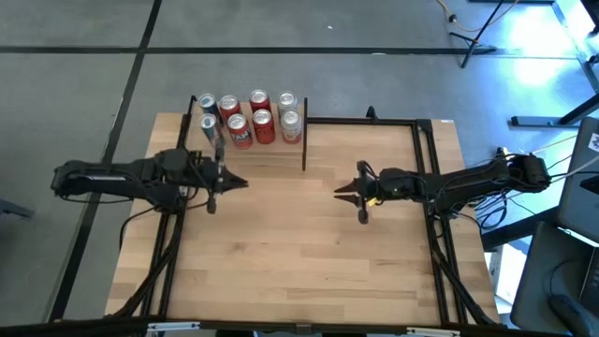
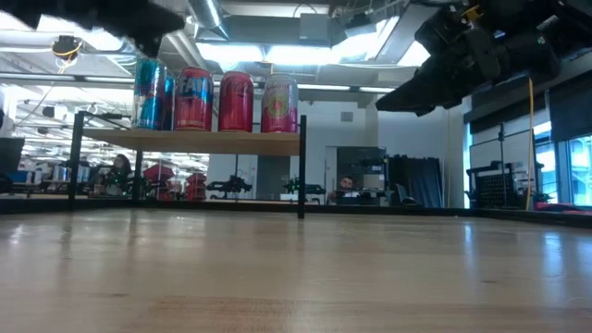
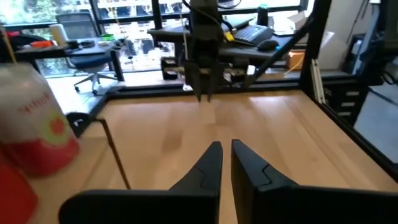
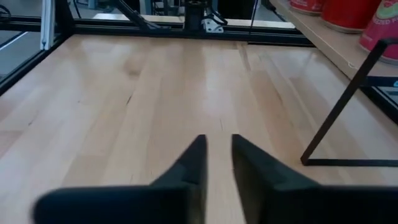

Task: Place canned beverage on shelf
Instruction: Return to Home Position

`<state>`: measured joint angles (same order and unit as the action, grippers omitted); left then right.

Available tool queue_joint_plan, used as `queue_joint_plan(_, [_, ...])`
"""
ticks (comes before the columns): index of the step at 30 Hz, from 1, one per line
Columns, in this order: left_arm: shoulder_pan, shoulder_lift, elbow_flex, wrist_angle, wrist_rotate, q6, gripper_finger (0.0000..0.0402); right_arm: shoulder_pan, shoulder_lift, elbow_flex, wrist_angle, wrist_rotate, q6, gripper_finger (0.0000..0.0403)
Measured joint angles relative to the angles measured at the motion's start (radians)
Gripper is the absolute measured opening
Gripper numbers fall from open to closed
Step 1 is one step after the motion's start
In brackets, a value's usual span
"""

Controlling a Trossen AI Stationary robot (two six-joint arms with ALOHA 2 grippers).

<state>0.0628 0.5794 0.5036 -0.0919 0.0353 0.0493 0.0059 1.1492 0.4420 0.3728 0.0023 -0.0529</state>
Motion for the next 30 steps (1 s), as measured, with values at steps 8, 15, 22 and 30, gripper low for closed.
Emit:
queue_joint_plan(8, [-0.006,-0.099,-0.22,0.182,0.035,-0.04,0.0001,-0.015,-0.047,-0.133,0.176,-0.006,-0.004,0.0008])
queue_joint_plan(15, [-0.005,-0.19,-0.328,0.232,0.034,-0.048,0.0001,-0.116,-0.118,-0.246,0.227,-0.095,0.064,0.0018])
queue_joint_plan(22, [-0.005,-0.313,-0.389,0.215,0.03,-0.05,0.0001,-0.198,-0.21,-0.37,0.326,-0.12,0.1,0.0018])
queue_joint_plan(30, [-0.005,-0.447,-0.476,0.183,0.021,-0.08,0.0002,-0.265,-0.374,-0.435,0.262,-0.182,0.134,0.0018])
